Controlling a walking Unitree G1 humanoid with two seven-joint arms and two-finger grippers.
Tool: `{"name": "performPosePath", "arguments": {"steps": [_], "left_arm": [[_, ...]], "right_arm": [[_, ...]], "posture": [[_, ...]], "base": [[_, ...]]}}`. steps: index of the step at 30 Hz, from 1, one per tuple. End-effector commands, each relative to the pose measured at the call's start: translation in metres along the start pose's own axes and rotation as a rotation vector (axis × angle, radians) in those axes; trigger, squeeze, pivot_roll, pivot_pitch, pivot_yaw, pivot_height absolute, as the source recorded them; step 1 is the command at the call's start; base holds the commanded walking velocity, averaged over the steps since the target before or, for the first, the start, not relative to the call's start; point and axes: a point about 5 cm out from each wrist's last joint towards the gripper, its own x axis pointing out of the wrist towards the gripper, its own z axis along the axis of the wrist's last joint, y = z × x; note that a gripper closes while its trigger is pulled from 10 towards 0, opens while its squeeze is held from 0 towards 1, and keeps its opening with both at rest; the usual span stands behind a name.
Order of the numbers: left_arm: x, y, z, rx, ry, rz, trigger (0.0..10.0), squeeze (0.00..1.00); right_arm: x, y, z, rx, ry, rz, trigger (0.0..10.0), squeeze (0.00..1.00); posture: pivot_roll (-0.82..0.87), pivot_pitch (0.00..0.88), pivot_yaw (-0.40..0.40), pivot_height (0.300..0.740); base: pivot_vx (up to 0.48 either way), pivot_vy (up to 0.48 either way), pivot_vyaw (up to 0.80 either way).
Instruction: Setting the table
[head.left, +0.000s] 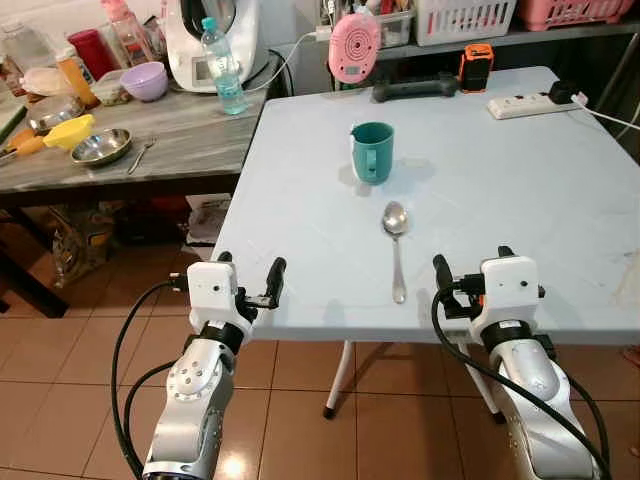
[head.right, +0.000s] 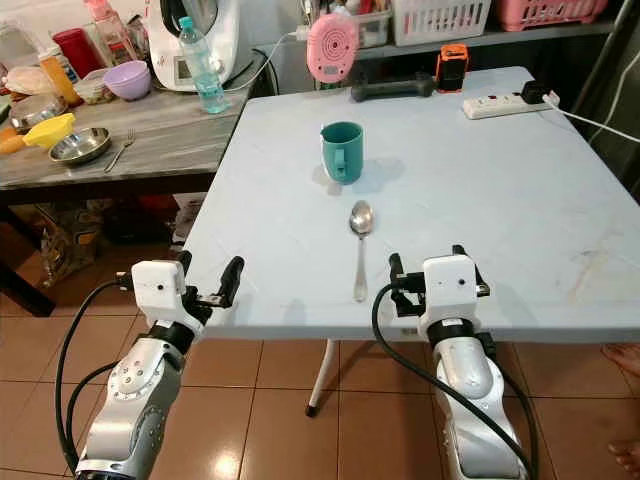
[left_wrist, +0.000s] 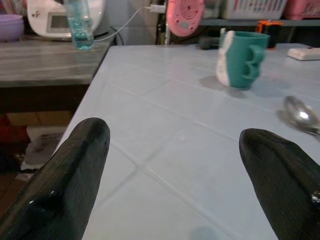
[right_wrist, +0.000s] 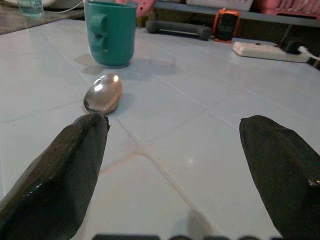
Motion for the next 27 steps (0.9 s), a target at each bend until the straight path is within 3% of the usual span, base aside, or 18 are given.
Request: {"name": "performPosePath", "arguments": {"steps": [1,23,27], "left_arm": [[-0.0018,0.0054,0.0036,0.009,-0.013,0.008,10.0,0.00],[-0.0032,0.0023,0.0024,0.014,-0.007,0.005,10.0,0.00],[-0.0064,0.0040,0.0055,0.023,-0.014,0.000,10.0,0.00]], "right_arm": [[-0.0003,0.0069,0.0051,0.005,-0.021,0.025,10.0,0.00],[0.0004,0.0091,0.0055,0.008,-0.020,0.032,10.0,0.00],[-0.0014,0.0119,0.0062,0.027,-0.022,0.044,10.0,0.00]], "posture": [[-0.30,0.086,0.159,0.740],[-0.30,0.093,0.161,0.740],[-0.30,0.100,0.157,0.740]], "base": [[0.337,0.000,0.00],[0.349,0.000,0.00],[0.000,0.000,0.00]]}}
